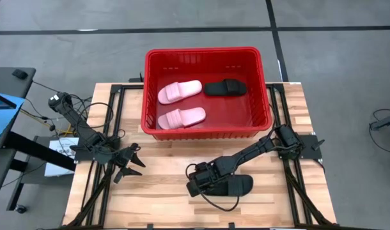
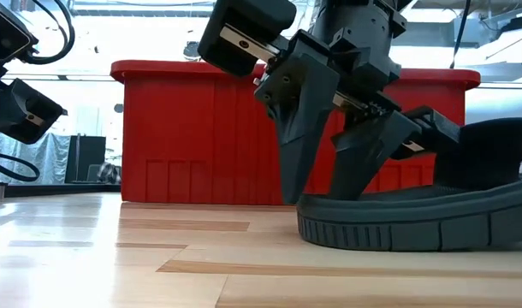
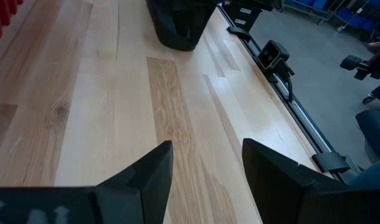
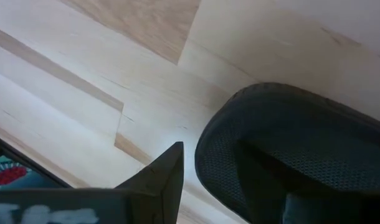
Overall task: Pick and place slides into bin
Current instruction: Put the black slide into the red bin
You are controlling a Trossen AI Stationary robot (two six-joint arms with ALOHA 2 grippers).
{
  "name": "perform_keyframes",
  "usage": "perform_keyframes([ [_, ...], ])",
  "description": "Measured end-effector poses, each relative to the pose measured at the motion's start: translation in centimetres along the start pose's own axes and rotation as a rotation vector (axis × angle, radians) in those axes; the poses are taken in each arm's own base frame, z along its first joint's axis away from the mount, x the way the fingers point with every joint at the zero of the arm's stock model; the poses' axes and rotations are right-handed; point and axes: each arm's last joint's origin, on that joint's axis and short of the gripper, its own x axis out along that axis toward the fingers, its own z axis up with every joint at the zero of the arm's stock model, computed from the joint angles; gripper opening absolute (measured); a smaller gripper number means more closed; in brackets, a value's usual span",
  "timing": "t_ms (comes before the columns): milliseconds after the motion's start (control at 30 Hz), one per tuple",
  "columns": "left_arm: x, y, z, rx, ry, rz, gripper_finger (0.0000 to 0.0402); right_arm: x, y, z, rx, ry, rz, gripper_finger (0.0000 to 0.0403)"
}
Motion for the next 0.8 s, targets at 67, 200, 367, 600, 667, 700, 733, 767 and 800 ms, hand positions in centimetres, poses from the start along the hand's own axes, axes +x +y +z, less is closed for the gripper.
perform_keyframes([
  [67,0.00,0.00,0.00,0.000,0.000,0.000,0.0183,0.00,0.01,0.00,-0.020,-0.001,0.002,0.0134],
  [200,0.00,0.00,0.00,0.000,0.000,0.000,0.0183,-0.03,0.05,0.18,-0.025,-0.003,0.007,0.0138],
  [367,0.00,0.00,0.00,0.000,0.000,0.000,0.0183,-0.07,0.24,0.49,-0.037,0.016,0.031,0.0175],
  [600,0.00,0.00,0.00,0.000,0.000,0.000,0.0183,-0.14,0.32,0.49,-0.038,0.007,0.032,0.0246],
  [667,0.00,0.00,0.00,0.000,0.000,0.000,0.0183,-0.11,0.22,0.25,-0.028,-0.002,0.015,0.0248],
  [700,0.00,0.00,0.00,0.000,0.000,0.000,0.0183,-0.08,0.14,0.13,-0.028,-0.013,0.004,0.0247],
  [733,0.00,0.00,0.00,0.000,0.000,0.000,0.0183,0.00,0.04,0.00,-0.029,-0.024,-0.008,0.0244],
  [767,0.00,0.00,0.00,0.000,0.000,0.000,0.0183,0.33,-0.07,-0.05,-0.029,-0.032,-0.022,0.0239],
  [800,0.00,0.00,0.00,0.000,0.000,0.000,0.0183,0.54,-0.14,-0.06,-0.024,-0.031,-0.029,0.0233],
])
